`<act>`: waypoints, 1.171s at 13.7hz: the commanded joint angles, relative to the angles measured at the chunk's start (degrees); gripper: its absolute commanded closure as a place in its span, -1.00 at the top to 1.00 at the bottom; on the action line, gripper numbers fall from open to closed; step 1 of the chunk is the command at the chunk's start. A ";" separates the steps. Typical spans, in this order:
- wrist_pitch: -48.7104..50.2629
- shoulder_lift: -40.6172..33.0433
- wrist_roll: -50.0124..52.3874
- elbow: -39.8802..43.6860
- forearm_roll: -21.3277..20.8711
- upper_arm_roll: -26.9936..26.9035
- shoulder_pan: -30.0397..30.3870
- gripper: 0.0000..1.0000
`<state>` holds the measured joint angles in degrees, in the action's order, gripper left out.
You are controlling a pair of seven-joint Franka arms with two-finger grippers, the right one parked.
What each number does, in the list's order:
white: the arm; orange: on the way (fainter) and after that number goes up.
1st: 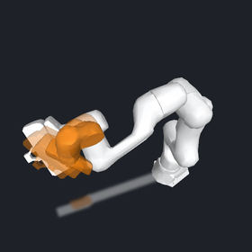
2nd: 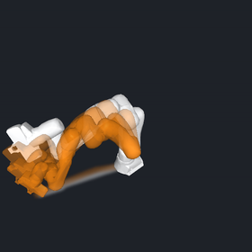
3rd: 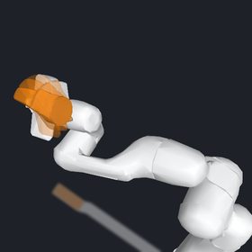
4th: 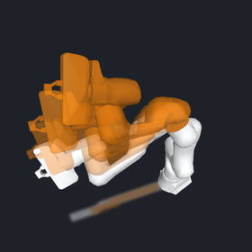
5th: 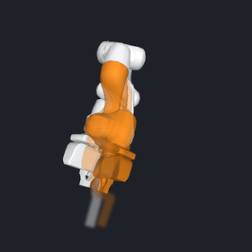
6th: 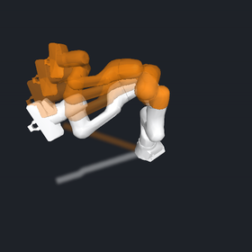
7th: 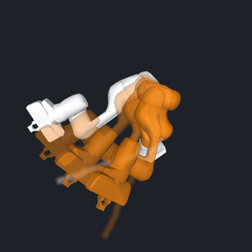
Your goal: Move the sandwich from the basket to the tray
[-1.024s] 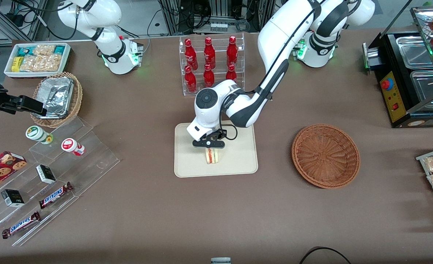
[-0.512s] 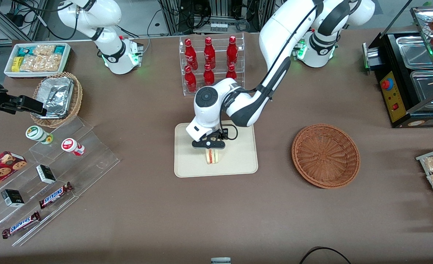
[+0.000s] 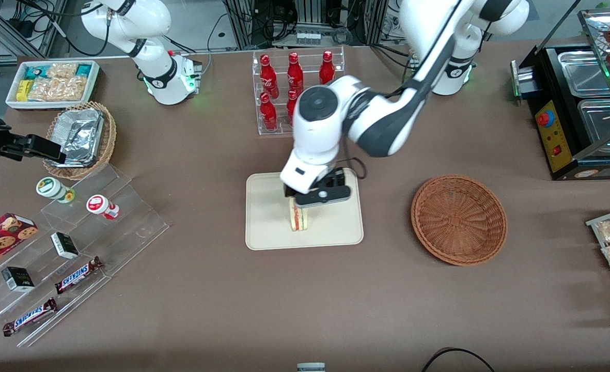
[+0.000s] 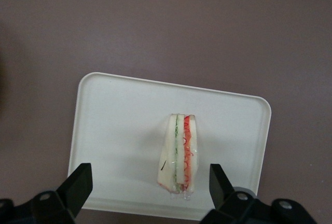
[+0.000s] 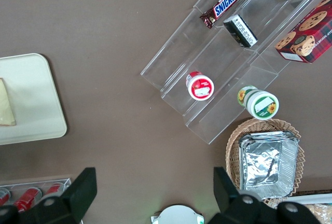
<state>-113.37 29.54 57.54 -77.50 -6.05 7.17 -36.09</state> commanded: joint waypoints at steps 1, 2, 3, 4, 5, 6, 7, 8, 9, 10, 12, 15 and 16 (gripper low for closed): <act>1.66 -11.31 -0.31 -9.39 2.88 0.30 4.69 0.99; 2.01 -15.79 -3.36 -12.64 4.20 0.30 6.71 0.99; 3.06 -19.75 -7.48 -15.72 5.77 0.30 8.90 0.99; 4.98 -23.09 -10.92 -18.10 7.01 0.30 11.19 0.99; 7.26 -25.74 -14.43 -19.43 7.28 0.30 13.21 0.99; 9.55 -27.59 -17.60 -20.05 7.28 0.21 15.06 0.99; 12.79 -28.83 -21.37 -19.97 7.28 0.21 17.34 0.99; 15.26 -30.14 -24.89 -19.71 7.28 0.12 19.19 0.99; 16.94 -31.38 -28.23 -19.88 7.28 0.12 21.56 0.99; 18.70 -32.35 -32.01 -19.88 7.28 0.12 23.93 0.99; 20.46 -33.93 -38.17 -20.14 7.20 0.12 28.15 0.99; 21.61 -34.46 -46.00 -19.97 7.11 0.12 34.74 0.99; 21.53 -34.38 -47.76 -19.62 7.02 0.12 36.25 0.99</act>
<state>-92.22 -3.26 13.51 -95.91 0.18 6.55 -2.98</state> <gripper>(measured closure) 0.004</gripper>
